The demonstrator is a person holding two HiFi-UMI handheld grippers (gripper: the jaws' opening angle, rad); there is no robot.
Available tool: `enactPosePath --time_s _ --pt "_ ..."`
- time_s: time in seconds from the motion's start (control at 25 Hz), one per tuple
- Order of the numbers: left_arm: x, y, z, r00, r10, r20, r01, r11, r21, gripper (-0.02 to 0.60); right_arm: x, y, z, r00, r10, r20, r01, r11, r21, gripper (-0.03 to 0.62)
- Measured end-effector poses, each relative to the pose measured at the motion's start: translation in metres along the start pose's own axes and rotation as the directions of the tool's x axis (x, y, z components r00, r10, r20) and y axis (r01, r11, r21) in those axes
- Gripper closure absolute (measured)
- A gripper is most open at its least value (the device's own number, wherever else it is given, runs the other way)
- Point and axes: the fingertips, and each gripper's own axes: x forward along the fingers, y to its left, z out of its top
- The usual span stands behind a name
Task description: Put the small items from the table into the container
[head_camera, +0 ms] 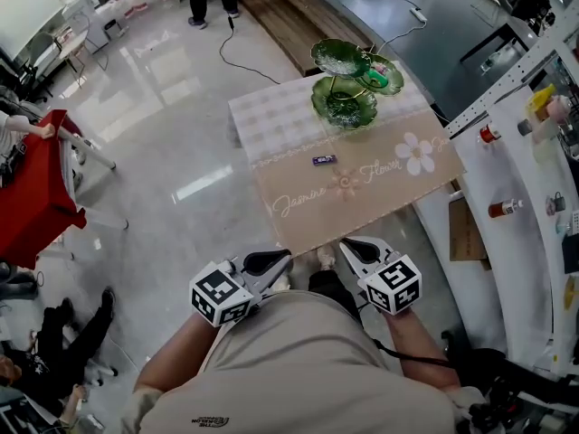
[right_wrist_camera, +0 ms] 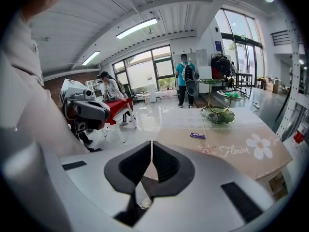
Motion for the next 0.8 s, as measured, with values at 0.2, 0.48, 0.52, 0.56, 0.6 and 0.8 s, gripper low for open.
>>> enactPosePath --time_s 0.2,0.48,0.52,0.56,0.6,0.8 --pt "-0.003 0.003 0.001 1.0 0.012 0.002 -0.012 1.0 0.0 0.574 0.003 0.0 0.005 1.0 0.01 0.0 -0.01 1.0 -0.013 0.569" --pt "-0.003 0.014 0.0 0.999 0.045 0.014 -0.045 0.998 -0.036 0.574 0.014 -0.008 0.008 0.999 0.031 -0.016 -0.031 0.999 -0.032 0.569" --pt "-0.003 0.016 0.001 0.999 0.052 0.017 -0.051 0.998 -0.04 0.574 0.016 -0.01 0.009 0.999 0.035 -0.017 -0.036 0.999 -0.037 0.568" --pt "-0.003 0.017 0.001 0.998 0.058 0.02 -0.057 0.997 -0.042 0.573 0.019 -0.012 0.011 0.999 0.039 -0.017 -0.04 0.998 -0.044 0.568" --pt "-0.003 0.019 0.002 0.998 0.065 0.022 -0.064 0.997 -0.044 0.574 0.021 -0.015 0.012 0.999 0.042 -0.018 -0.043 0.998 -0.051 0.568" --pt "0.001 0.031 0.011 0.993 0.11 0.038 -0.108 0.992 -0.058 0.574 0.039 -0.037 0.016 0.996 0.078 -0.03 -0.081 0.992 -0.096 0.566"
